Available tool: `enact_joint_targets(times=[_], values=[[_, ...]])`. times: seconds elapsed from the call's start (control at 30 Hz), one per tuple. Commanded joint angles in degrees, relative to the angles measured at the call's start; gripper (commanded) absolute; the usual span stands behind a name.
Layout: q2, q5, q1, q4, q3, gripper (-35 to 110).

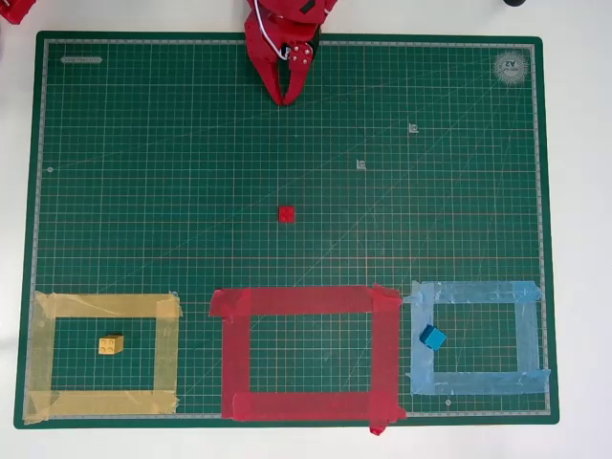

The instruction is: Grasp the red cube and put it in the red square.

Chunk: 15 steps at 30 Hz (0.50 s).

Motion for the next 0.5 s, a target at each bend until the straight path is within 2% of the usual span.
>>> enact_joint_targets(times=[0.0, 0.47], values=[[2.11, -0.44, 0.53, 1.05, 0.26, 0], [2.11, -0.44, 0.44, 1.05, 0.26, 0]])
